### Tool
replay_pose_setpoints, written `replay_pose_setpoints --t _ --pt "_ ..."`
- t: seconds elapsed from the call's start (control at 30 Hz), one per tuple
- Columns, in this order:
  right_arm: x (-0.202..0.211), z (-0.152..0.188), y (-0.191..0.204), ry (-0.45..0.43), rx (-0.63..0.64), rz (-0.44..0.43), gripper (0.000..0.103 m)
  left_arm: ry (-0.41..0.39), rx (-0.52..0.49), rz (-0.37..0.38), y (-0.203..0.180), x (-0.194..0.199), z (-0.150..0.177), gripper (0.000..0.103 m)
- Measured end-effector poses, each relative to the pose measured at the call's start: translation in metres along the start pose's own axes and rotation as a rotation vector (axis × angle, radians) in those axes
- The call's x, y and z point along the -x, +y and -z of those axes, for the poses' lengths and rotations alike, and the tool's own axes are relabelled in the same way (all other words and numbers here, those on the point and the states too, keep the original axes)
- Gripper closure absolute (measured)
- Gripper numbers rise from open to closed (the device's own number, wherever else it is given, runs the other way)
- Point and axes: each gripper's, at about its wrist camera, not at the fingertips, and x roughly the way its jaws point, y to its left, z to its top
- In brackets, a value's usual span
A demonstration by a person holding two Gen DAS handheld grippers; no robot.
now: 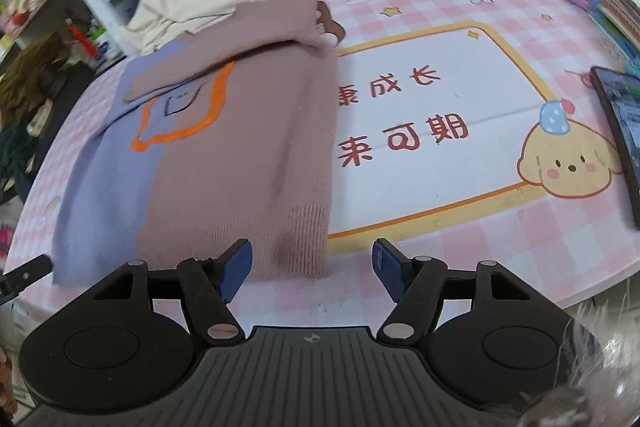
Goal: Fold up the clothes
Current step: 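Move the right tool to the pink hem while the left tool reaches the lavender hem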
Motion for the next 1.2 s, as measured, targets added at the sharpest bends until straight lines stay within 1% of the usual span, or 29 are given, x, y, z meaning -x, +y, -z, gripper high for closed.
replay_pose_setpoints --t 0.07,0.1,0.13,0.17,0.2,0.27,0.3,0.37,0.4,0.47,0.5,0.53,0.57,0.6,0.67,0.73,0.8,0.83,0.87,0.9,1.0,1.03,1.1,1.13,1.17,1.2 --pt "-0.004 -0.003 0.001 -0.002 -0.027 0.012 0.041 0.023 0.041 0.005 0.012 -0.008 -0.004 0.028" --pt "-0.006 -0.004 0.001 -0.004 -0.033 0.020 0.043 0.034 0.062 0.007 0.018 -0.012 -0.006 0.034" --pt "-0.007 -0.005 0.002 -0.005 -0.039 0.029 0.045 0.044 0.080 0.007 0.023 -0.016 -0.007 0.036" --pt "-0.009 -0.006 0.003 -0.007 -0.042 0.039 0.048 0.060 0.099 0.004 0.027 -0.021 -0.009 0.042" --pt "-0.010 -0.008 0.004 -0.008 -0.041 0.049 0.049 0.072 0.116 0.005 0.032 -0.024 -0.010 0.046" --pt "-0.013 -0.010 0.006 -0.010 -0.039 0.064 0.059 0.081 0.136 0.008 0.037 -0.028 -0.011 0.051" --pt "-0.014 -0.011 0.007 -0.010 -0.036 0.069 0.059 0.080 0.141 0.010 0.039 -0.030 -0.011 0.053" --pt "-0.016 -0.011 0.011 -0.011 -0.019 0.082 0.060 0.083 0.113 0.012 0.037 -0.033 -0.013 0.056" --pt "-0.017 -0.010 0.015 -0.011 0.003 0.092 0.060 0.084 0.099 0.012 0.036 -0.034 -0.015 0.062" --pt "-0.020 -0.009 0.022 -0.010 0.050 0.111 0.064 0.086 0.071 0.016 0.033 -0.036 -0.016 0.067" --pt "-0.021 -0.009 0.025 -0.010 0.074 0.121 0.069 0.086 0.057 0.020 0.032 -0.037 -0.017 0.072" --pt "-0.022 -0.008 0.028 -0.011 0.093 0.130 0.082 0.089 0.050 0.023 0.031 -0.038 -0.018 0.076" --pt "-0.023 -0.008 0.030 -0.010 0.102 0.134 0.088 0.096 0.042 0.035 0.030 -0.040 -0.020 0.089" --pt "-0.024 -0.009 0.030 -0.010 0.089 0.129 0.090 0.104 0.034 0.047 0.029 -0.041 -0.021 0.098" --pt "-0.021 -0.011 0.029 -0.023 0.052 0.115 0.092 0.094 0.031 0.057 0.026 -0.039 -0.024 0.100" --pt "-0.011 -0.013 0.030 -0.069 0.022 0.088 0.093 0.048 0.005 0.087 0.020 -0.029 -0.028 0.100" --pt "0.002 -0.017 0.034 -0.119 0.019 0.027 0.093 0.002 -0.022 0.116 0.013 -0.018 -0.033 0.099" --pt "0.005 -0.019 0.037 -0.130 0.023 0.001 0.093 -0.021 -0.035 0.130 0.010 -0.013 -0.035 0.099" --pt "0.006 -0.021 0.038 -0.130 0.024 -0.016 0.093 -0.019 -0.040 0.134 0.009 -0.014 -0.037 0.098" --pt "0.004 -0.023 0.038 -0.120 0.011 -0.028 0.093 -0.009 -0.024 0.145 0.011 -0.017 -0.037 0.097" --pt "-0.005 -0.025 0.029 -0.072 -0.081 -0.064 0.092 0.029 0.108 0.201 0.027 -0.026 -0.035 0.092" --pt "-0.007 -0.025 0.024 -0.059 -0.111 -0.071 0.090 0.041 0.152 0.223 0.032 -0.028 -0.034 0.086" --pt "-0.011 -0.024 0.016 -0.038 -0.155 -0.076 0.084 0.063 0.240 0.268 0.044 -0.033 -0.030 0.069" --pt "-0.013 -0.023 0.013 -0.028 -0.173 -0.074 0.074 0.078 0.261 0.266 0.048 -0.036 -0.028 0.066" --pt "-0.014 -0.022 0.009 -0.021 -0.192 -0.074 0.061 0.092 0.282 0.263 0.051 -0.038 -0.026 0.065" --pt "-0.016 -0.021 0.004 -0.017 -0.213 -0.076 0.060 0.106 0.303 0.261 0.054 -0.041 -0.024 0.065"
